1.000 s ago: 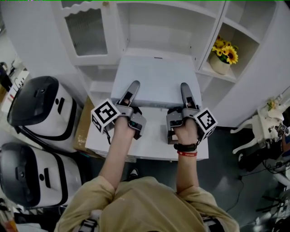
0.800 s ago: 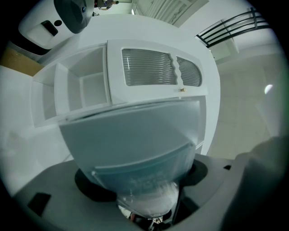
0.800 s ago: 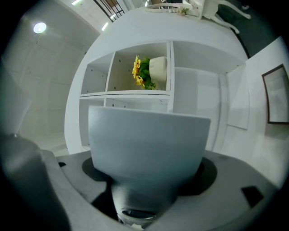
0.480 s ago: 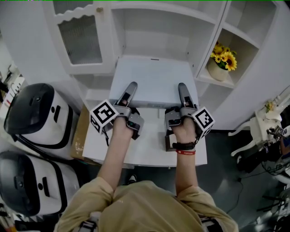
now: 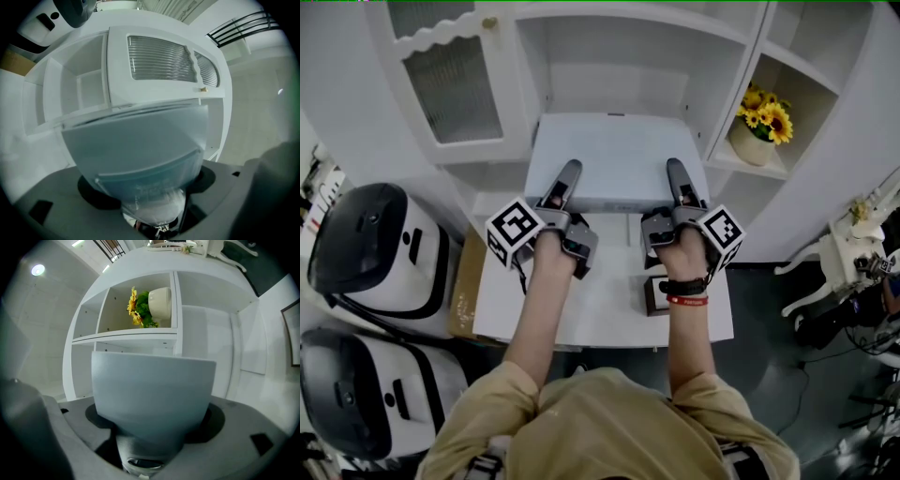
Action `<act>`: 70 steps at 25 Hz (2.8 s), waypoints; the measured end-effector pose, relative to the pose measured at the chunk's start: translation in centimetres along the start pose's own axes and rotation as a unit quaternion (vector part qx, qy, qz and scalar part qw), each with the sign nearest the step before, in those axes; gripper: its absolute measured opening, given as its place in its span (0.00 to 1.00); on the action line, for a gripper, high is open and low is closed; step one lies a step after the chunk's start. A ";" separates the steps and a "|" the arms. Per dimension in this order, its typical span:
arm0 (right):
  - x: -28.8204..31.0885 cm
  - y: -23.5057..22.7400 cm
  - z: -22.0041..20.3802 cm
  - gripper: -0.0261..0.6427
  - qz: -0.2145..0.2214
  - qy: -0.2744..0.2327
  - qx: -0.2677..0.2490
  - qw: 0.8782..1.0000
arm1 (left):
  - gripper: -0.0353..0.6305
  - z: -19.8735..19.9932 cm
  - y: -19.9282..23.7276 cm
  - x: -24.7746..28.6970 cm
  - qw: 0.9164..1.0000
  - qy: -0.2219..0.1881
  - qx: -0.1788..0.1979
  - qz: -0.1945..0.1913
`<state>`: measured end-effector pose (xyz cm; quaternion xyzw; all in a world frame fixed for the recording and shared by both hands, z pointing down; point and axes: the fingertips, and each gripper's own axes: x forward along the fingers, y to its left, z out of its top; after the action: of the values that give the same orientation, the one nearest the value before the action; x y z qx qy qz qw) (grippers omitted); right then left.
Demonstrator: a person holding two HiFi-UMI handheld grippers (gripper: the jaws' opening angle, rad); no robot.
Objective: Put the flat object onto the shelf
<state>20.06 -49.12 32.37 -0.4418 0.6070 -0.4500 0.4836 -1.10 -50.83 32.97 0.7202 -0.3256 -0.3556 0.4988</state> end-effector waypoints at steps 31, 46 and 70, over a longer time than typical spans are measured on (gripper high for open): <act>8.6 -1.3 1.4 0.71 0.005 0.015 -0.005 1.000 | 0.64 3.4 2.4 8.2 1.000 0.025 0.000 -0.001; 6.4 0.1 0.4 0.82 0.059 0.032 -0.023 0.997 | 0.71 3.1 1.8 5.5 0.997 0.045 0.048 -0.036; -4.3 -0.7 -0.8 0.82 0.010 0.035 -0.316 0.948 | 0.71 0.0 0.8 -5.2 0.966 0.054 0.254 0.013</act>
<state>19.97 -45.05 33.99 -0.5497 0.7390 -0.2461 0.3019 -3.98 -46.81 34.64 0.8369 -0.3874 -0.2157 0.3210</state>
